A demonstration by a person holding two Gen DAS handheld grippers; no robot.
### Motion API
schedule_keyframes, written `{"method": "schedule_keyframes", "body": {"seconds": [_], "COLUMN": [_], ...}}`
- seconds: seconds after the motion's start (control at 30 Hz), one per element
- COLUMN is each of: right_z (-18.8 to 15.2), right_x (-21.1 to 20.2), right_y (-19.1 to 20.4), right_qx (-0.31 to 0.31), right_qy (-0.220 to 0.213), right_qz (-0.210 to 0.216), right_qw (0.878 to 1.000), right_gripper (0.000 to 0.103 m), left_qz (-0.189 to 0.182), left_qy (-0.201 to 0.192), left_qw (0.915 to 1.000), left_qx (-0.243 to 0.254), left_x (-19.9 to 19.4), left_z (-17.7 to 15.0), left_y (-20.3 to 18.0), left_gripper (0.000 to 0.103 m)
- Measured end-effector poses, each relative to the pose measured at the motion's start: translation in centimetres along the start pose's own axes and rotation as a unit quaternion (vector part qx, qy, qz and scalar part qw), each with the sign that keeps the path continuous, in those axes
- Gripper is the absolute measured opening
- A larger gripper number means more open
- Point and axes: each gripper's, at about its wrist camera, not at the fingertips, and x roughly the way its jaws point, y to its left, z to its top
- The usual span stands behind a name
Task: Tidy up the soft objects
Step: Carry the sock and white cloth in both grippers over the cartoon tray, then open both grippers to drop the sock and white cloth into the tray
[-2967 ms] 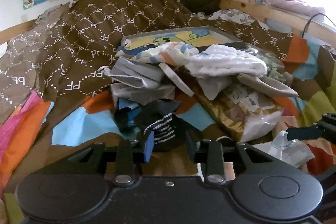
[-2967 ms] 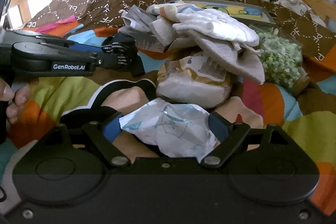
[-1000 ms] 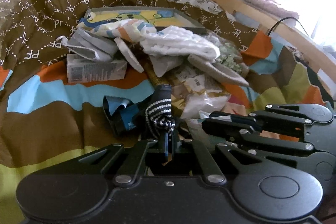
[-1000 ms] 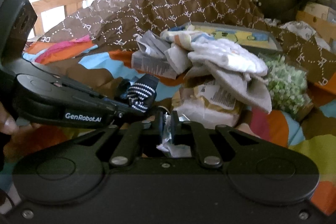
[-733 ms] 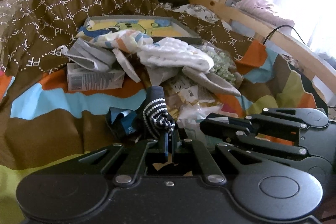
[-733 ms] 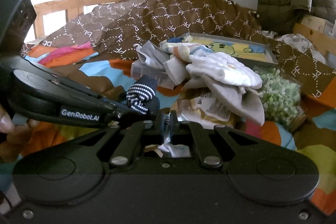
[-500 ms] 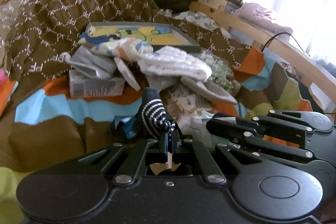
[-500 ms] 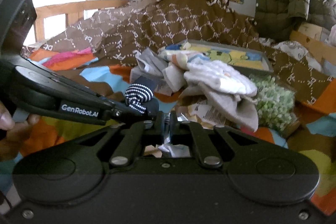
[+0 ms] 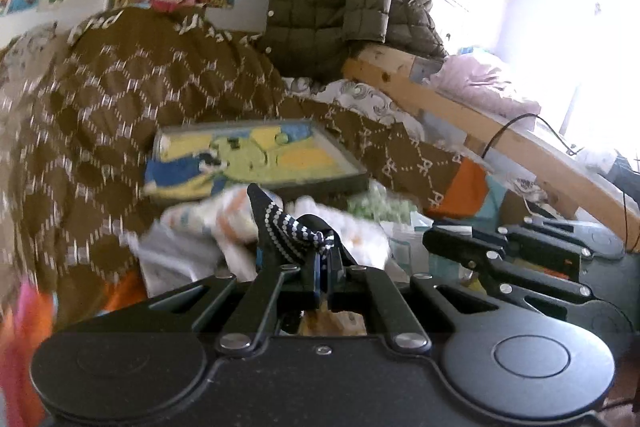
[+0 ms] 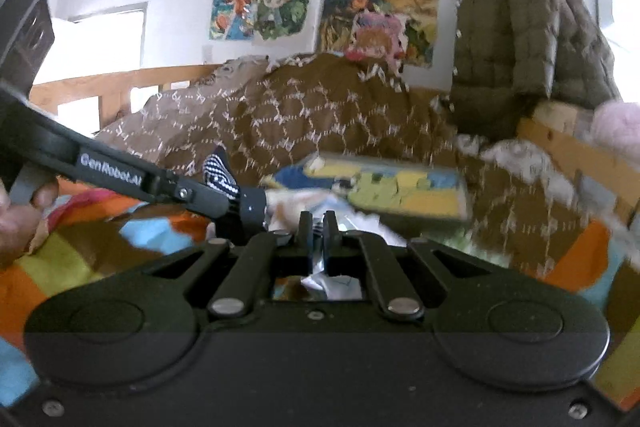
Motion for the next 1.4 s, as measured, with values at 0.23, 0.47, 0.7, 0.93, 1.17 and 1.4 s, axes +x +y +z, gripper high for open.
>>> {"method": "schedule_keyframes", "body": {"seconds": [0.23, 0.47, 0.7, 0.93, 1.17, 1.4], "right_z": [4.9, 8.2, 7.1, 4.2, 0.3, -1.7], "right_x": [5.6, 17.2, 26.8, 32.6, 36.7, 39.8], "right_y": [-3.6, -6.8, -8.2, -8.9, -9.6, -10.7], "right_qx": [-0.028, 0.001, 0.018, 0.044, 0.057, 0.072], "right_qy": [-0.013, -0.008, 0.037, 0.102, 0.156, 0.181], "right_qz": [0.011, 0.043, 0.049, 0.053, 0.068, 0.068], "right_qw": [0.999, 0.999, 0.998, 0.992, 0.984, 0.978], "right_gripper": [0.000, 0.000, 0.000, 0.000, 0.001, 0.007], "left_qz": [0.002, 0.040, 0.073, 0.075, 0.059, 0.053], "left_qy": [-0.010, -0.026, -0.018, 0.002, 0.038, 0.070], "left_qw": [0.9997, 0.9986, 0.9971, 0.9968, 0.9965, 0.9953], "left_qx": [0.022, 0.021, 0.005, -0.027, -0.046, -0.041], "left_x": [3.4, 9.3, 14.9, 20.3, 24.0, 25.5], "left_z": [8.3, 12.5, 13.2, 11.9, 9.5, 8.3], "left_y": [2.4, 7.1, 12.3, 15.6, 16.2, 15.9], "left_gripper": [0.002, 0.002, 0.002, 0.002, 0.002, 0.003]}}
